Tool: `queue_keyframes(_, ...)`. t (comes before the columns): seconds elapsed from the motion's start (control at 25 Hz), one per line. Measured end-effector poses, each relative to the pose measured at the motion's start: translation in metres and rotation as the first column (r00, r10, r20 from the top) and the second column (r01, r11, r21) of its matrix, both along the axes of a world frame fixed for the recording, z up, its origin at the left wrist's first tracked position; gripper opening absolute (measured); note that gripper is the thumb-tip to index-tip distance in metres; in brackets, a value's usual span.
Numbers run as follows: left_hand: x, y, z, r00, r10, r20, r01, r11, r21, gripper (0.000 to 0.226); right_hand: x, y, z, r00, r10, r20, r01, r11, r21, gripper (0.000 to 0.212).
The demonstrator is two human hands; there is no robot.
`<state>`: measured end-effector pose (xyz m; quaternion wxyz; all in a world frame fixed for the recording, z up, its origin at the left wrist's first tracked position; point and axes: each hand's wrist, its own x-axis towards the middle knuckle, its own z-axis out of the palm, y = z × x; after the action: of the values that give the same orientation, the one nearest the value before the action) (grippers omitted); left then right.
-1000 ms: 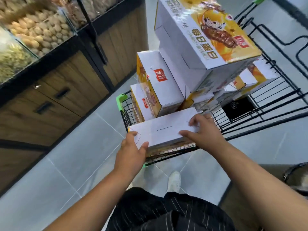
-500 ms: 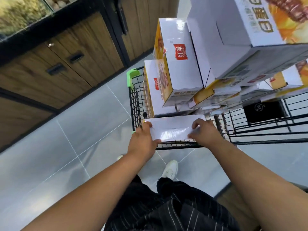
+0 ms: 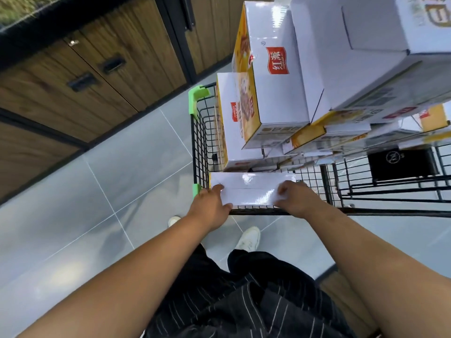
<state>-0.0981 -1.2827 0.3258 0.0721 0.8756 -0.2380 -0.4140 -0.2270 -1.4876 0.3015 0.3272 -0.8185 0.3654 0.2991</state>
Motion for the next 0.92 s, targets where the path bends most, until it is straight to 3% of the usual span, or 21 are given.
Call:
queue_keyframes(0.2, 0.004, -0.002, -0.003, 0.998, -0.057, 0.001, 0.057, 0.996, -0.062, 0.069, 0.01, -0.001, -0.004, 1.0, -0.02, -0.002, 0.021, 1.0, 0.022, 0.046)
queue_keyframes(0.48, 0.019, 0.013, 0.033, 0.99, 0.019, 0.143, 0.007, 0.984, -0.179, 0.071, 0.025, 0.03, 0.037, 0.979, 0.017, 0.205, -0.013, 1.0, -0.018, 0.049)
queue_keyframes(0.76, 0.059, 0.077, 0.119, 0.935, 0.107, 0.338, 0.008, 0.946, -0.323, 0.076, 0.1, 0.096, 0.131, 0.867, 0.212, 0.451, -0.18, 0.977, -0.114, 0.055)
queue_keyframes(0.92, 0.096, 0.155, 0.182, 0.865, 0.248, 0.436, -0.05, 0.908, -0.417, 0.076, 0.154, 0.163, 0.188, 0.772, 0.282, 0.57, -0.228, 0.959, -0.166, 0.062)
